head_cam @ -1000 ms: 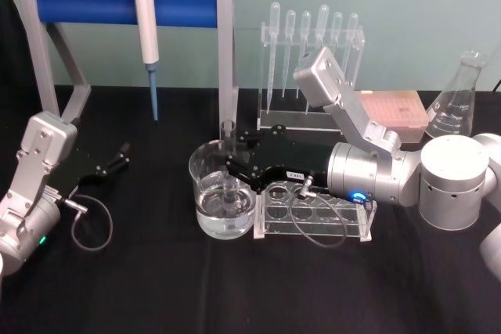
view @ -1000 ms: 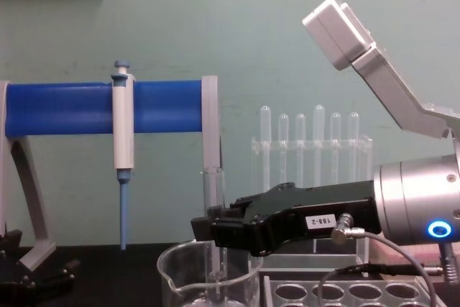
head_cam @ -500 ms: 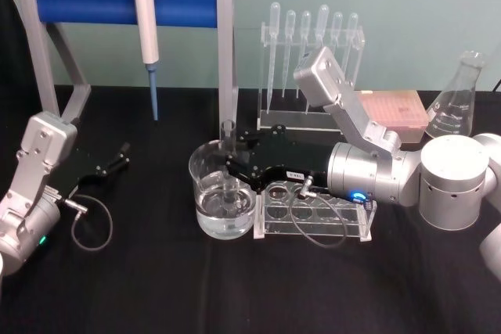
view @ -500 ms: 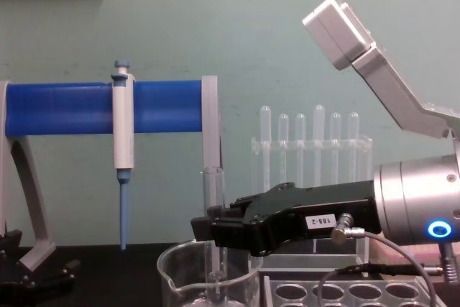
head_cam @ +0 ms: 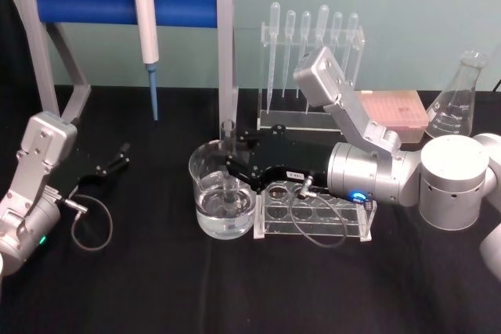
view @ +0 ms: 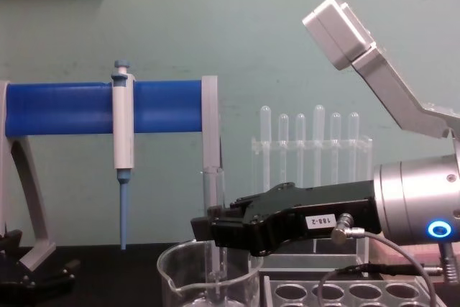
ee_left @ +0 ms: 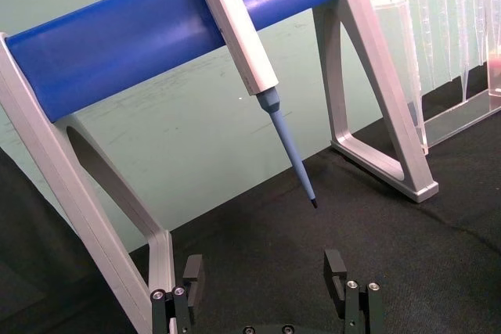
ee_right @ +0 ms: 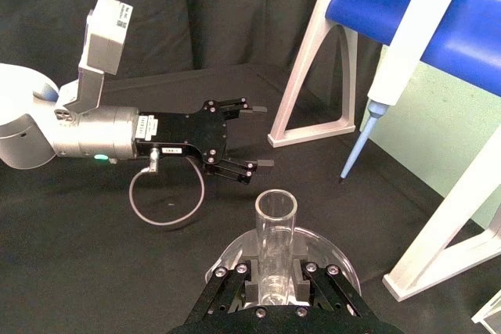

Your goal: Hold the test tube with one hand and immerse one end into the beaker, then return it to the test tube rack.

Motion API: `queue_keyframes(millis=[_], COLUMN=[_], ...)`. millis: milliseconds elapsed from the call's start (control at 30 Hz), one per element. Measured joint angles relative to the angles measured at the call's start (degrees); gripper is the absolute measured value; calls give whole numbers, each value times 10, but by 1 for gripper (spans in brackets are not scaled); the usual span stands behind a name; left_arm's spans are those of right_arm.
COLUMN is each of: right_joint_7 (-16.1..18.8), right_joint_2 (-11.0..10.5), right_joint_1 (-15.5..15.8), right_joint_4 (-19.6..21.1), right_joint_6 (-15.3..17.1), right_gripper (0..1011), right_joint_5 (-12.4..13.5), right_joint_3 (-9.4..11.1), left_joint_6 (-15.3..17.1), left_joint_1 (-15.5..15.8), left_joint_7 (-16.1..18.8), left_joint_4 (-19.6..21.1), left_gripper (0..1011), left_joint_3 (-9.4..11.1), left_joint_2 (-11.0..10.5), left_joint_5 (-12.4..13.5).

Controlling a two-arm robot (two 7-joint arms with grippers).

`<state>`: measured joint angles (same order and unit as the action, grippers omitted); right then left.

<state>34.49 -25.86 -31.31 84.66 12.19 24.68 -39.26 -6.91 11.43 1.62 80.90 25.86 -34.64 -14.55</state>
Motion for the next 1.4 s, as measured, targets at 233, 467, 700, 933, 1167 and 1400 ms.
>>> queue_keyframes(millis=[233, 467, 700, 933, 1167, 1400], right_joint_7=[0, 0, 0, 0, 0, 0], right_joint_2=[0, 0, 0, 0, 0, 0], right_joint_1=[0, 0, 0, 0, 0, 0], right_joint_4=[0, 0, 0, 0, 0, 0], right_joint_6=[0, 0, 0, 0, 0, 0], right_gripper=[241, 241, 241, 241, 241, 241], right_joint_5=[0, 0, 0, 0, 0, 0], right_joint_3=[0, 0, 0, 0, 0, 0], left_joint_6=[0, 0, 0, 0, 0, 0], left_joint_1=[0, 0, 0, 0, 0, 0], left_joint_7=[0, 0, 0, 0, 0, 0], left_joint_4=[0, 0, 0, 0, 0, 0], left_gripper=[1000, 1000, 1000, 1000, 1000, 1000], left_joint_3=[0, 0, 0, 0, 0, 0], left_joint_2=[0, 0, 0, 0, 0, 0], left_joint_5=[0, 0, 0, 0, 0, 0])
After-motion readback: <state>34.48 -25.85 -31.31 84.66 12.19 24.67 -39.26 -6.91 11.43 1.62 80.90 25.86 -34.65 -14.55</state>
